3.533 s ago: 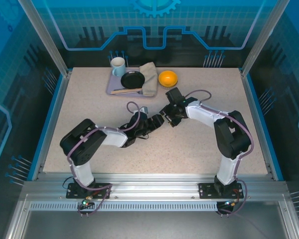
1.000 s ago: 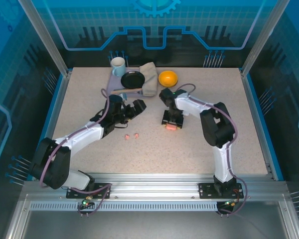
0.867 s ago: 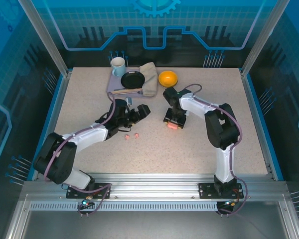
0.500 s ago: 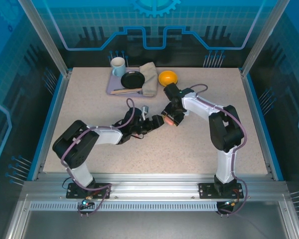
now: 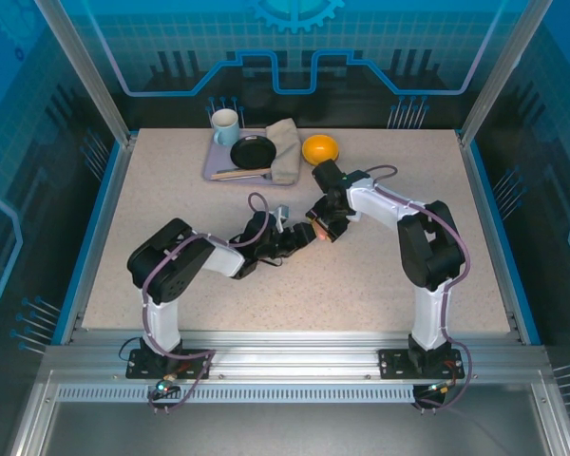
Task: Insert the wireless bluetooth earbuds into the charging case
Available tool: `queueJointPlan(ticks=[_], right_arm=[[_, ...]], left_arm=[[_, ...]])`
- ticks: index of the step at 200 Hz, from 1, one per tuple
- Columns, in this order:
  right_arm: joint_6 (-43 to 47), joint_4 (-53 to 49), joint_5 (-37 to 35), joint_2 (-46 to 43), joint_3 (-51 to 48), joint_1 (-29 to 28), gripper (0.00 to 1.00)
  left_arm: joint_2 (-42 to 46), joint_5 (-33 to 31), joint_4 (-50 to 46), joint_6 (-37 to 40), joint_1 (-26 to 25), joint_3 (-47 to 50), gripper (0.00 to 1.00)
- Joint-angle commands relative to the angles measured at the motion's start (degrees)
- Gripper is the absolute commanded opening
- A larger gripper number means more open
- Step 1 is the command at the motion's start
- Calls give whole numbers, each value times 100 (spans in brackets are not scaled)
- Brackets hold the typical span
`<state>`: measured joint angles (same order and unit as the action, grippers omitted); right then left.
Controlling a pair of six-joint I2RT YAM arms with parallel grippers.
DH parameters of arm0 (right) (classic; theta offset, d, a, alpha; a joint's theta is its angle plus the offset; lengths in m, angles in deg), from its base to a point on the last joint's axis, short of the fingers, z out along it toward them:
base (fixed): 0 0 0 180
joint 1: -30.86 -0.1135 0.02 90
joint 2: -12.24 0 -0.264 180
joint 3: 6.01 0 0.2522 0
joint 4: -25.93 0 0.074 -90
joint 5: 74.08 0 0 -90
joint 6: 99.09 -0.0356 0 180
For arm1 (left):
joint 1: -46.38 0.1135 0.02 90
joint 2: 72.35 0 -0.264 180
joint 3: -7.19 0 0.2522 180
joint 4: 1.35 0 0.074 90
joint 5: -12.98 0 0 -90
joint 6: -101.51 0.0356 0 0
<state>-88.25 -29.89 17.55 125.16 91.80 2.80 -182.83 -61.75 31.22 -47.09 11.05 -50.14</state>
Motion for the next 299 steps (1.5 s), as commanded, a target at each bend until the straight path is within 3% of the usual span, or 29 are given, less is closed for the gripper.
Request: queueJointPlan(ticks=[1, 58, 176, 188, 213, 235, 258, 299], right_arm=[[-153, 32, 57, -262, -148, 76, 50], [-192, 104, 99, -278, -240, 72, 49], [-202, 236, 210, -334, -396, 54, 49], [-182, 324, 248, -398, -425, 76, 53], [46, 546, 161, -653, -391, 236, 74], [611, 975, 231, -1037, -426, 548, 80], [1623, 1386, 649, -1423, -588, 877, 81], [3940, 2115, 1453, -2390, -1255, 1021, 79]], left_arm=[[-170, -84, 389, -61, -54, -273, 65], [-461, -162, 460, -140, -79, -549, 60], [-721, -191, 435, -178, -123, -867, 26], [-721, -167, 392, -168, -123, -909, 21], [-624, -40, 274, -151, -129, -934, 19], [-395, 217, -173, 1, -116, -981, 18], [54, 587, -1007, 485, -14, -1048, 13], [982, 1582, -2819, 2035, 521, -1410, 6]])
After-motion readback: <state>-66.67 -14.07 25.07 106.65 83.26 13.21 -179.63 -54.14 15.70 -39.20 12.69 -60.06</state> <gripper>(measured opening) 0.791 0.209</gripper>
